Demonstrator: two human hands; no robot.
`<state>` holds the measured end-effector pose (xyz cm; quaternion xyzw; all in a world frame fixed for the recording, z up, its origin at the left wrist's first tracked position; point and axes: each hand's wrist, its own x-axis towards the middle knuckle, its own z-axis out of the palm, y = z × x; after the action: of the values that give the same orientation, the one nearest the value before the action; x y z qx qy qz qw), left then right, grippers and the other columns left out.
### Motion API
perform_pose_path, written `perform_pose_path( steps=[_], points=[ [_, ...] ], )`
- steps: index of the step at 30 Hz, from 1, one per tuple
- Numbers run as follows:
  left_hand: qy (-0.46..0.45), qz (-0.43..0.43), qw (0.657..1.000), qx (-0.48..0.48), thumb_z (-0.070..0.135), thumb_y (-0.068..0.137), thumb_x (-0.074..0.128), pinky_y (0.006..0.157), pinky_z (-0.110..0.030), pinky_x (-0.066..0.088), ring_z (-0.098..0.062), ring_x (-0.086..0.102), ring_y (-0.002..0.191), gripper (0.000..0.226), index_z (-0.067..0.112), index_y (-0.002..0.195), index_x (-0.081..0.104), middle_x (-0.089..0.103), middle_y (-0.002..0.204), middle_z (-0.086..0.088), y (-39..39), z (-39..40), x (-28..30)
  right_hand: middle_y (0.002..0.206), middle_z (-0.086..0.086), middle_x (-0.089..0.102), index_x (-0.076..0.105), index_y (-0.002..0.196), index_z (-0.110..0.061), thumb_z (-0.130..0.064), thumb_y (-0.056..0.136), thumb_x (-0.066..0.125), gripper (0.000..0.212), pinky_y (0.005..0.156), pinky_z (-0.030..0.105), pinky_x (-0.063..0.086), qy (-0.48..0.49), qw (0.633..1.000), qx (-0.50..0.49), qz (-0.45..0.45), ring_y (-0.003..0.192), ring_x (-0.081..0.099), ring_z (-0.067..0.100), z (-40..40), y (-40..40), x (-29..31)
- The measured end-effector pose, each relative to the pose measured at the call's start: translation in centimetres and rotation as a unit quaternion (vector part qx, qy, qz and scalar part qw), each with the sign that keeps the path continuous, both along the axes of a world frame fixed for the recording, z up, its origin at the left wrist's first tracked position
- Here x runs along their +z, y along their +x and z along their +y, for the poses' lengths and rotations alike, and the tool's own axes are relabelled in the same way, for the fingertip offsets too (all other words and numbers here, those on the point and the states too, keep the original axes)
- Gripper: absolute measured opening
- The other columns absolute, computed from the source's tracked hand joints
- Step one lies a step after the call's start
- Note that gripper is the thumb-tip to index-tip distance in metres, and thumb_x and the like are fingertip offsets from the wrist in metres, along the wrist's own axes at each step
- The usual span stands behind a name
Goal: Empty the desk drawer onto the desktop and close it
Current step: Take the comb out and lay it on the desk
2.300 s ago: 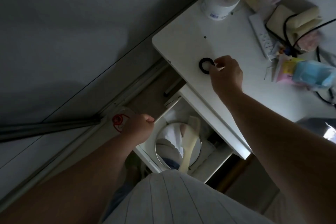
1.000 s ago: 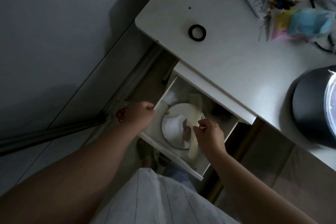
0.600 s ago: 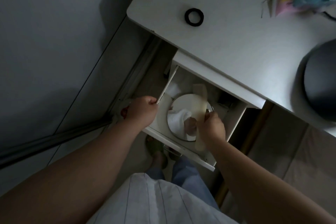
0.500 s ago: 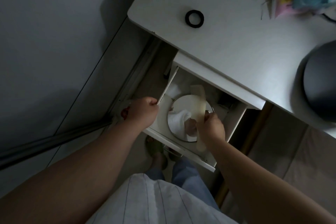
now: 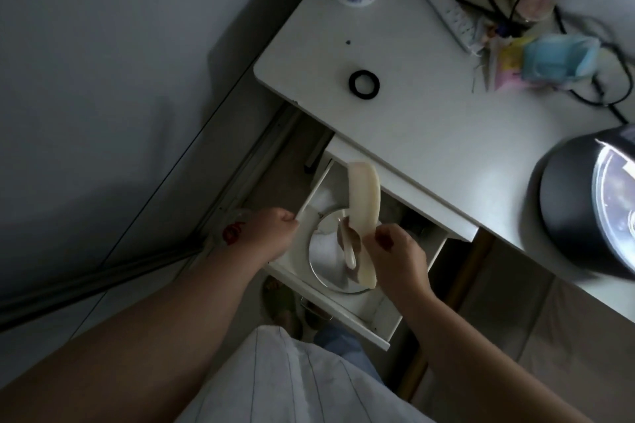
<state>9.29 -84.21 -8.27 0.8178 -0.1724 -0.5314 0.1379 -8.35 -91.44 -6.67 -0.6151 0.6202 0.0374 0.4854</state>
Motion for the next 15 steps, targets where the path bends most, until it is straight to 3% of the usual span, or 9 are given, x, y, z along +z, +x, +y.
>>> perform_pose_path(
  steps=[5, 7, 9, 12, 15],
  points=[
    [-0.005, 0.008, 1.0, 0.007, 0.019, 0.094, 0.044, 0.077, -0.029, 0.04, -0.021, 0.052, 0.09, 0.026, 0.008, 0.093, 0.067, 0.062, 0.087, -0.01, -0.1, -0.5, 0.0, 0.079, -0.007, 0.062, 0.061, 0.094, -0.021, -0.026, 0.087, 0.064, 0.009, 0.058, 0.019, 0.047, -0.036, 0.996, -0.07, -0.048, 0.069, 0.059, 0.009, -5.2, 2.1, 2.5],
    [-0.005, 0.017, 1.0, 0.016, 0.016, 0.096, 0.042, 0.078, -0.025, 0.033, -0.024, 0.052, 0.094, 0.033, -0.002, 0.112, 0.064, 0.064, 0.107, -0.02, -0.1, -0.6, 0.2, 0.08, -0.005, 0.064, 0.064, 0.097, -0.018, -0.024, 0.086, 0.065, 0.013, 0.057, 0.019, 0.049, -0.037, 0.99, -0.112, -0.076, 0.068, 0.061, 0.01, -7.6, 3.3, 3.0],
    [0.003, 0.019, 1.0, 0.015, 0.02, 0.095, 0.042, 0.081, -0.026, 0.035, -0.027, 0.056, 0.105, 0.037, 0.001, 0.124, 0.058, 0.061, 0.126, -0.018, 0.0, -0.5, 0.2, 0.085, 0.0, 0.067, 0.066, 0.1, -0.014, -0.021, 0.085, 0.066, 0.017, 0.058, 0.019, 0.049, -0.037, 0.984, -0.144, -0.096, 0.073, 0.063, 0.013, -9.8, 4.4, 3.1],
    [0.004, 0.016, 1.0, 0.012, 0.022, 0.094, 0.045, 0.082, -0.026, 0.038, -0.025, 0.057, 0.11, 0.038, 0.006, 0.126, 0.057, 0.061, 0.128, -0.014, 0.2, -0.2, -0.1, 0.082, -0.001, 0.068, 0.064, 0.085, -0.017, -0.019, 0.085, 0.067, 0.004, 0.057, 0.021, 0.048, -0.032, 0.977, -0.173, -0.118, 0.075, 0.065, 0.014, -12.2, 5.6, 3.2],
    [0.006, 0.009, 1.0, 0.019, 0.023, 0.094, 0.048, 0.081, -0.025, 0.038, -0.024, 0.058, 0.109, 0.037, 0.007, 0.126, 0.057, 0.062, 0.127, -0.013, 0.2, -0.4, -0.3, 0.077, -0.004, 0.066, 0.058, 0.074, -0.023, -0.017, 0.085, 0.066, 0.015, 0.058, 0.022, 0.047, -0.024, 0.975, -0.178, -0.128, 0.073, 0.065, 0.012, -13.6, 6.2, 3.4]
  ],
)
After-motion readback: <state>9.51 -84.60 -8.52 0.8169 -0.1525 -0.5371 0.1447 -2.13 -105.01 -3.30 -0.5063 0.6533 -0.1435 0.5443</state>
